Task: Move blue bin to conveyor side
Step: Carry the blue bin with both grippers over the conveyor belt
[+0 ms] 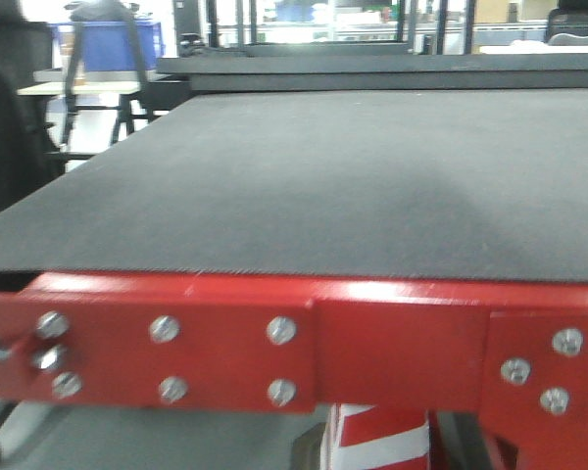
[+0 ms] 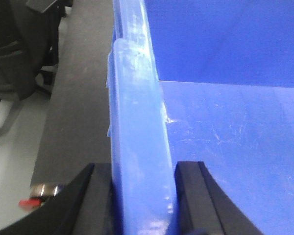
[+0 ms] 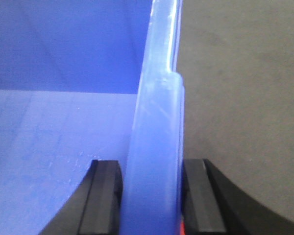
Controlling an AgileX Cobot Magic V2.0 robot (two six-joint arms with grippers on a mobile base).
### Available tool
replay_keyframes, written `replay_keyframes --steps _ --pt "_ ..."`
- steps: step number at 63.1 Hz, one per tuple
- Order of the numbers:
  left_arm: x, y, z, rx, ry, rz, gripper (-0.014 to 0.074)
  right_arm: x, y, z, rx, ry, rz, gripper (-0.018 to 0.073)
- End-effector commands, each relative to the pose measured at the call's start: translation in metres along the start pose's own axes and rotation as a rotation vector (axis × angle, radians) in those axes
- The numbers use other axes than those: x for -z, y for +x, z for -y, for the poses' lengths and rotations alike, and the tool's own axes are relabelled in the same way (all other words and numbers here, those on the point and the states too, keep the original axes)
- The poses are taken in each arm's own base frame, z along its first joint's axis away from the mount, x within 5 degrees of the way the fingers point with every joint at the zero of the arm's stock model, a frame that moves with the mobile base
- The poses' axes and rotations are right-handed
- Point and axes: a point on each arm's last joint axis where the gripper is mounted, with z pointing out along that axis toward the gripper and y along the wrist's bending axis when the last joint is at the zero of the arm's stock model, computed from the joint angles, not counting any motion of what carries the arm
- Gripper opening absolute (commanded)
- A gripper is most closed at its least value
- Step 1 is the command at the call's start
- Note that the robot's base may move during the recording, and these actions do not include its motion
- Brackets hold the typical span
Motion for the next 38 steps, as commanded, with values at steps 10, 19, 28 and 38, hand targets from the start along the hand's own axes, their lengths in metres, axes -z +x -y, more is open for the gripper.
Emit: replay_keyframes --steps 10,19,28,38 --pt "0.0114 -0.0082 -0.0020 -0.037 -0.030 0.129 -0.0020 0.0133 -0.0109 0.0060 0.052 0.070 0.150 -0.0081" --pt "0.0114 -0.0082 -0.0020 -0.037 -0.030 0.129 -0.0020 0.0133 -0.0109 0.0060 0.052 0.070 0.150 -0.0081" --pt "0.0114 -0.0082 -0.0020 -0.037 -0.030 0.129 -0.0020 0.0133 -0.0109 0.0060 0.052 0.070 0.150 -0.0081" --pt "0.0114 -0.0082 -0.0020 -0.037 -0.030 0.129 -0.0020 0.0133 -0.0109 0.0060 0.052 0.070 0.150 -0.0081"
